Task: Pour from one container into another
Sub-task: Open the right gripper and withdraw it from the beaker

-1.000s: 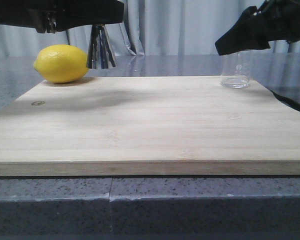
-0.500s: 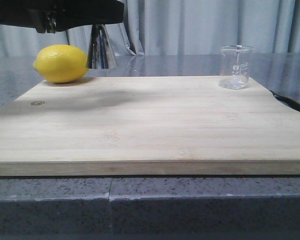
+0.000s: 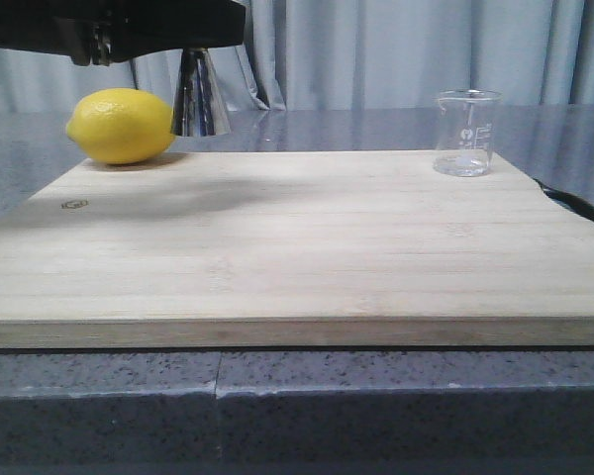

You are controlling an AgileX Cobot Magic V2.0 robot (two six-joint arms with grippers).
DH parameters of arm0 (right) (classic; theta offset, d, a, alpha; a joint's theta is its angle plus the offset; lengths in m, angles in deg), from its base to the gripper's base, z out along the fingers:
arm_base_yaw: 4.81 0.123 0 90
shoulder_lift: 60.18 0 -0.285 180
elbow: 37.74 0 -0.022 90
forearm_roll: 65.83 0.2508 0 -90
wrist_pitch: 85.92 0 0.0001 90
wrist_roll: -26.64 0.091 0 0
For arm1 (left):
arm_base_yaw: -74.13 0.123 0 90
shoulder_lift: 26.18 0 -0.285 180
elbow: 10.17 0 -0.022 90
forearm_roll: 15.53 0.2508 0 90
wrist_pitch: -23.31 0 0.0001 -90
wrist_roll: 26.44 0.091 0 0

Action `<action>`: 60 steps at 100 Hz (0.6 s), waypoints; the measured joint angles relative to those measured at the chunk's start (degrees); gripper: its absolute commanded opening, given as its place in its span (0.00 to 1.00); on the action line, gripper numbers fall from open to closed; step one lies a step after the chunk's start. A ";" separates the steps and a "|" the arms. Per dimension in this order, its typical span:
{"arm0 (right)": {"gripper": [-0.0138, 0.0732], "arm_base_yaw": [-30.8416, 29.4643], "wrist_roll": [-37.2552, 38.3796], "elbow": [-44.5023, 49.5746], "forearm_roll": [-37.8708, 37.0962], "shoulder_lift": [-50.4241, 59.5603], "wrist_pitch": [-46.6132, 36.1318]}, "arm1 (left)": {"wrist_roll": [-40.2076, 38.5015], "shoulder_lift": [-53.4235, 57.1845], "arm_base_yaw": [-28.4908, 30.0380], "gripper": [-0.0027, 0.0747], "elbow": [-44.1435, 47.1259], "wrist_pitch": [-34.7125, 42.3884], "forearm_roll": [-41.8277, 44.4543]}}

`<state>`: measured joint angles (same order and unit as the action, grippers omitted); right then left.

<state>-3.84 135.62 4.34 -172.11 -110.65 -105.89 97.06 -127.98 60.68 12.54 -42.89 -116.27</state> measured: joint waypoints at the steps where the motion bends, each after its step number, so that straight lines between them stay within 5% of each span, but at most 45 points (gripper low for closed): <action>1: 0.73 0.00 0.11 0.44 0.00 0.65 0.20 | 0.00 0.00 0.00 0.30 0.00 0.00 0.00; 60: 0.73 0.00 4.00 4.82 0.22 7.03 2.24 | 0.00 0.00 0.00 0.30 0.00 0.00 0.00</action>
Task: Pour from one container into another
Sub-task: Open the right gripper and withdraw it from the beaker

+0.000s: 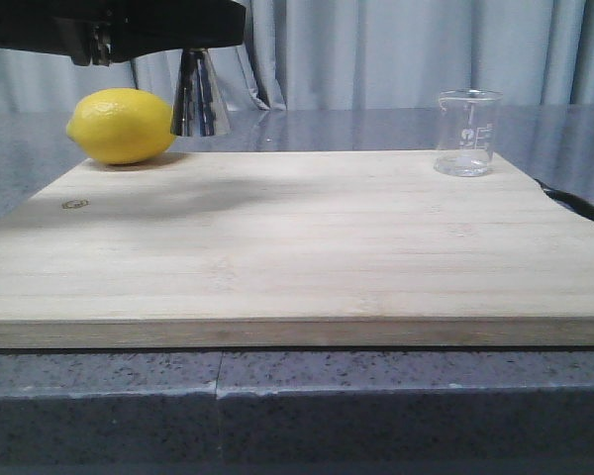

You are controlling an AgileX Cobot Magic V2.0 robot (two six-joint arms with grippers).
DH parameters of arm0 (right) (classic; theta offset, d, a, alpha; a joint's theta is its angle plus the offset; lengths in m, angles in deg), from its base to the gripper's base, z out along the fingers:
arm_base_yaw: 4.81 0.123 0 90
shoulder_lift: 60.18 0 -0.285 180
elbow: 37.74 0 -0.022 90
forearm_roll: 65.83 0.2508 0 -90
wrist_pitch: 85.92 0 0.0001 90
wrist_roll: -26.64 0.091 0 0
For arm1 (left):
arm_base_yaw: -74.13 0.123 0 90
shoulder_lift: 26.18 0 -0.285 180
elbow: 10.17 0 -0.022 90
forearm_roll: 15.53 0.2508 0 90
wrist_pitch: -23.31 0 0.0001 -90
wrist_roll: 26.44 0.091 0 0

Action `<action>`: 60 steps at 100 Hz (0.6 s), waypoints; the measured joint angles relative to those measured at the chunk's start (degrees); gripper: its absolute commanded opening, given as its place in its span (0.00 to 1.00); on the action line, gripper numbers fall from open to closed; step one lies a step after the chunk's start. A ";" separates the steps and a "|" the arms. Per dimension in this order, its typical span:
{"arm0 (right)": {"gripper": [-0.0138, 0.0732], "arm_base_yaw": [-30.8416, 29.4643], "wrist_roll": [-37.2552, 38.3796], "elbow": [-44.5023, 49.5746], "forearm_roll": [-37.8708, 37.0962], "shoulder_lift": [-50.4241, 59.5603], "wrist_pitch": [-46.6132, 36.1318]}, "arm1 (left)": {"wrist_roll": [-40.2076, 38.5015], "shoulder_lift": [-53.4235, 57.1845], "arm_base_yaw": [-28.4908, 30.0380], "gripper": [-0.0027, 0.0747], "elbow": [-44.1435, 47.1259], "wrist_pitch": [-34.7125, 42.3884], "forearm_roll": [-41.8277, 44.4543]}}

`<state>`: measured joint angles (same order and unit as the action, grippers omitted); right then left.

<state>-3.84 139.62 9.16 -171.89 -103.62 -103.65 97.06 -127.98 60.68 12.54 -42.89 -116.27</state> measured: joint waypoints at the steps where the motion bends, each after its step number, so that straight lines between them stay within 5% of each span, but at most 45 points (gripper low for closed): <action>1: 0.73 0.00 0.00 0.00 0.00 0.00 0.00 | 0.00 0.00 0.00 0.30 0.00 0.00 0.00; 60: 0.73 0.00 0.08 0.00 0.00 0.00 -1.03 | 0.00 0.00 0.00 0.30 0.00 0.00 0.00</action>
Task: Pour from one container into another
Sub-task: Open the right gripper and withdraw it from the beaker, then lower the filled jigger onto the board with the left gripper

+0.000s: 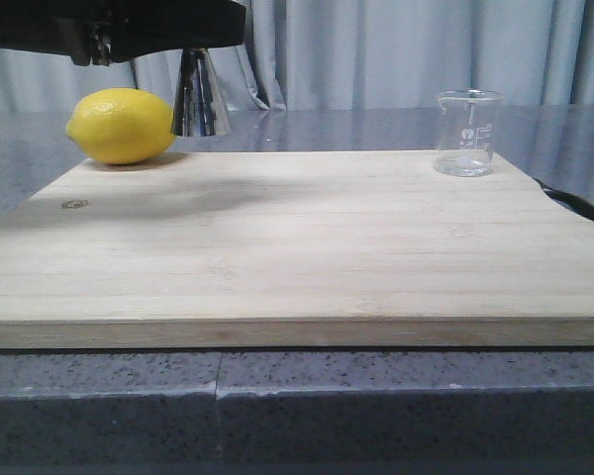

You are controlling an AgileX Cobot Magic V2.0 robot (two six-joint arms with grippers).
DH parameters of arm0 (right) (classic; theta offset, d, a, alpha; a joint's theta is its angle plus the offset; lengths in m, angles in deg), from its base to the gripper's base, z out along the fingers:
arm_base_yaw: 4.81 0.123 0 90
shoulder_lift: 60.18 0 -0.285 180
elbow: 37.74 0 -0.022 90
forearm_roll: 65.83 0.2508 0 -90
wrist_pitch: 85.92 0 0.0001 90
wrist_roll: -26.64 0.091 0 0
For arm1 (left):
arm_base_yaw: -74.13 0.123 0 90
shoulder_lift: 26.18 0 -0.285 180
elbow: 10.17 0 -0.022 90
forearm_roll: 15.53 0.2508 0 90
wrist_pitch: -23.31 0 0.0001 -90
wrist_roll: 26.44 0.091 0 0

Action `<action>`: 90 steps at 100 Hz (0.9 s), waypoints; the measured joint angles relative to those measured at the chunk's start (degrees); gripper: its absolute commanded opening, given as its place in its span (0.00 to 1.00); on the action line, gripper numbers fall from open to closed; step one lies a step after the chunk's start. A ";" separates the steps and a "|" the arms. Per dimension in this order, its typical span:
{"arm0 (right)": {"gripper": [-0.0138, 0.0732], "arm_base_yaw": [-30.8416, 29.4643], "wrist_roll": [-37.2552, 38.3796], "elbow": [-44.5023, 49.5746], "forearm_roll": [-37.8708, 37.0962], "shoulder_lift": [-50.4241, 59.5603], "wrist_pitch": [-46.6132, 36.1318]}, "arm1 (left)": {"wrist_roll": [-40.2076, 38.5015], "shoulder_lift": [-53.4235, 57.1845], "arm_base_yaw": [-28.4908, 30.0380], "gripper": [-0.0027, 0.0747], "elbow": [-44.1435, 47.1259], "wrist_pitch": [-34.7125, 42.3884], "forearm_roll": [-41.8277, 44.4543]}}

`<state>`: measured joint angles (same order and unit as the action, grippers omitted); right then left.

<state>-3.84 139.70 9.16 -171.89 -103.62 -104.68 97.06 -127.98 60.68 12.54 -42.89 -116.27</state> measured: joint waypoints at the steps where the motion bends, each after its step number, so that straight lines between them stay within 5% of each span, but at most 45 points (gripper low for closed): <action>1: 0.73 0.00 0.00 0.00 0.00 0.00 -0.10 | 0.00 0.00 0.00 0.30 0.00 0.00 0.00; 90: 0.73 0.00 0.12 0.00 0.00 0.00 -0.09 | 0.00 -11.22 -2.38 0.30 -3.97 0.02 -0.25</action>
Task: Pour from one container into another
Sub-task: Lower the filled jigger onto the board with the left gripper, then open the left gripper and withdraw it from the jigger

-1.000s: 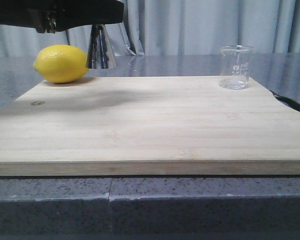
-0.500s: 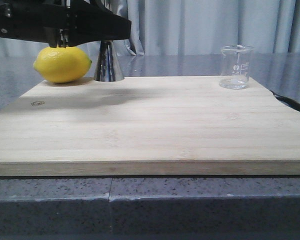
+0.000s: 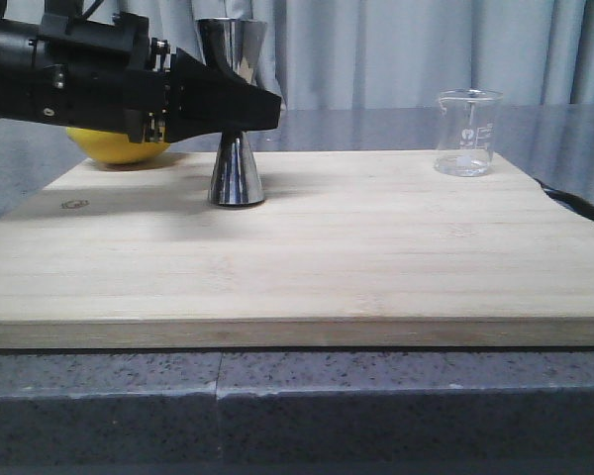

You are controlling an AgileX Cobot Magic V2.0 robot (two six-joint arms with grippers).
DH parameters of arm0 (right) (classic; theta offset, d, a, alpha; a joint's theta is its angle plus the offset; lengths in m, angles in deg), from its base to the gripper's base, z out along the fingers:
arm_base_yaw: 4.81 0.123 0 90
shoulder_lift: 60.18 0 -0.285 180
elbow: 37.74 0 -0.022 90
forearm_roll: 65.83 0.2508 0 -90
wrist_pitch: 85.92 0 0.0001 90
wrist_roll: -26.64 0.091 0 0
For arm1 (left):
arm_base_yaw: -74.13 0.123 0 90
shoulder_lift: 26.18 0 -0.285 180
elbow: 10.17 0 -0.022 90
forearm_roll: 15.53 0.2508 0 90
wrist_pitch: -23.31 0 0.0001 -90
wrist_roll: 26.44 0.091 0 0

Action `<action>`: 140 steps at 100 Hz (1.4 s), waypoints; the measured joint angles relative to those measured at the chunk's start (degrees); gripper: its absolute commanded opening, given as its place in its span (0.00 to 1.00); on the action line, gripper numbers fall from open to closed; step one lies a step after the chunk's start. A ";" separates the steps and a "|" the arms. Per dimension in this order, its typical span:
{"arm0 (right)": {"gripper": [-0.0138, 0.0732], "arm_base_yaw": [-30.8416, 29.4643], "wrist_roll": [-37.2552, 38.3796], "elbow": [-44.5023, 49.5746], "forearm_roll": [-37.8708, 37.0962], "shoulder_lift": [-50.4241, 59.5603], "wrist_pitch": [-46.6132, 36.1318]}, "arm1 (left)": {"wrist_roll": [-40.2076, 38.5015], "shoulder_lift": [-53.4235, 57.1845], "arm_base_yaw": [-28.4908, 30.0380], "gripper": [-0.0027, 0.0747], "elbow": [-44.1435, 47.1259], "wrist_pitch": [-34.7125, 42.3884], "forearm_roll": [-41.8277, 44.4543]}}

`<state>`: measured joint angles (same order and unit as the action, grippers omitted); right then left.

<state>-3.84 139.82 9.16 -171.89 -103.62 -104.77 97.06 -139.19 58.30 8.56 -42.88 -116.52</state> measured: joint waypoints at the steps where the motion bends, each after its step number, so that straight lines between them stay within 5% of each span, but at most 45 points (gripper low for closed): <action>1: 0.73 0.00 0.00 0.00 0.00 0.00 0.00 | 0.00 0.01 0.00 0.30 0.00 0.00 -0.10; 26: 0.73 0.00 0.00 0.00 0.00 0.00 0.00 | 0.10 -0.23 -0.03 0.34 -0.02 0.00 -0.33; 73: 0.73 0.00 0.00 0.00 0.00 0.00 0.00 | 0.10 -0.23 -0.03 0.82 -0.02 0.00 -0.55; 107: 0.73 0.00 0.00 0.00 0.00 0.00 0.00 | -3.78 5.72 -0.03 0.84 -0.02 5.14 5.18; 140: 0.73 0.00 0.00 0.00 0.00 0.00 0.00 | -23.86 18.19 -0.03 0.84 -0.02 16.25 27.85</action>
<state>-3.84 139.82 9.16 -171.89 -103.62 -104.77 73.20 -121.00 58.27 8.54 -26.63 -88.67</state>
